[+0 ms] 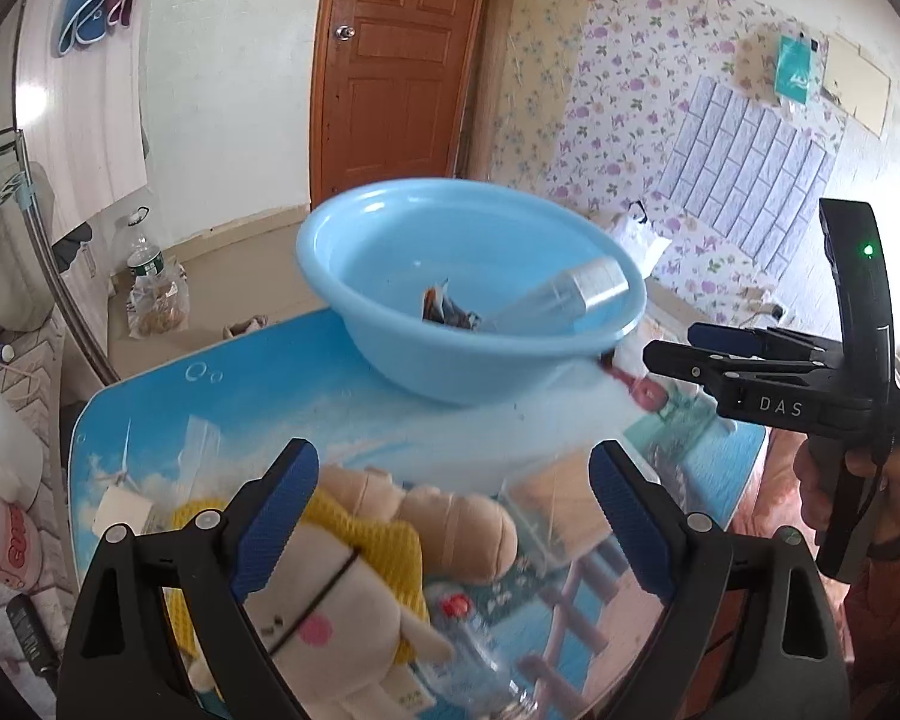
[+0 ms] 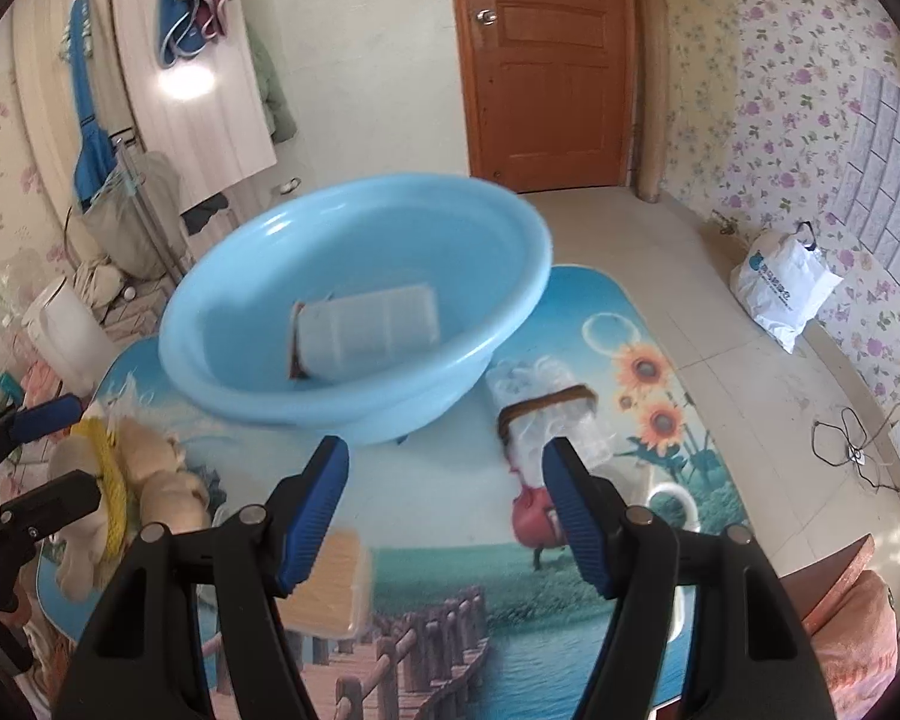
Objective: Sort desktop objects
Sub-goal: 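Withdraw both open grippers from the basin back over the table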
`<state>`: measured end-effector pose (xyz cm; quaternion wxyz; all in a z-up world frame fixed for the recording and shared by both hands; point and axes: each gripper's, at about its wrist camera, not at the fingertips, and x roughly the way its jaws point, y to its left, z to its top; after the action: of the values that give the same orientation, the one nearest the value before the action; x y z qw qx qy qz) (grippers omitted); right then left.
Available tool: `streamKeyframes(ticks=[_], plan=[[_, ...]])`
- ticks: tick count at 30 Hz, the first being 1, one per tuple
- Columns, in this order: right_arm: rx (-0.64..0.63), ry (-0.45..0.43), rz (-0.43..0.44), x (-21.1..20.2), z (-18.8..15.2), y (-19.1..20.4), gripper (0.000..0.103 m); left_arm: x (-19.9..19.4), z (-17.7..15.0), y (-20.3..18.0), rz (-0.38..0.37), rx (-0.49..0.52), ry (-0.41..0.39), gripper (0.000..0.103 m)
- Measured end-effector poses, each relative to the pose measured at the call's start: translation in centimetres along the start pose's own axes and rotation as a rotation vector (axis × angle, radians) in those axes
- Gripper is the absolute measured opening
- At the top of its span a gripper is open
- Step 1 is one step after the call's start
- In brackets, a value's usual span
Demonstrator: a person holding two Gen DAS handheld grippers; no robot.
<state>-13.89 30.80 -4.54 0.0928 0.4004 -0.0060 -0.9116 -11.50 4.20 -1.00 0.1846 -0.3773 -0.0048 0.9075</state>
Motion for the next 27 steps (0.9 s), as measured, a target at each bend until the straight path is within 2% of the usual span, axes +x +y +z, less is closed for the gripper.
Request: streamKeyframes(ticks=[4,6,9,11,15,22,27], plan=[[-0.037,0.025,0.005,0.1,-1.4,1.1,0.067,-0.4,-1.7,0.0,0.005,0.012,0.015,0.092],[-0.047,0.026,0.031,-0.1,-2.1,1.4,0.067,-0.9,-2.9,0.1,-0.015,0.007,0.017,0.092],[-0.059,0.025,0.057,-0.6,-3.5,1.6,0.069,-2.9,-4.8,0.2,0.012,0.038,-0.036,0.093],[-0.051,0.036,0.077,-0.6,-4.3,1.7,0.07,-4.3,-5.3,0.7,0.028,0.024,-0.055,0.095],[-0.061,0.056,0.083,-0.1,-4.9,2.1,0.07,-6.1,-5.5,1.1,0.006,0.016,-0.101,0.095],[-0.073,0.062,0.077,0.0,-4.9,2.6,0.07,-5.2,-5.5,1.5,0.016,0.011,-0.077,0.095],[-0.063,0.067,0.069,0.0,-5.0,2.1,0.07,-5.9,-6.4,2.3,0.017,-0.01,-0.081,0.095]])
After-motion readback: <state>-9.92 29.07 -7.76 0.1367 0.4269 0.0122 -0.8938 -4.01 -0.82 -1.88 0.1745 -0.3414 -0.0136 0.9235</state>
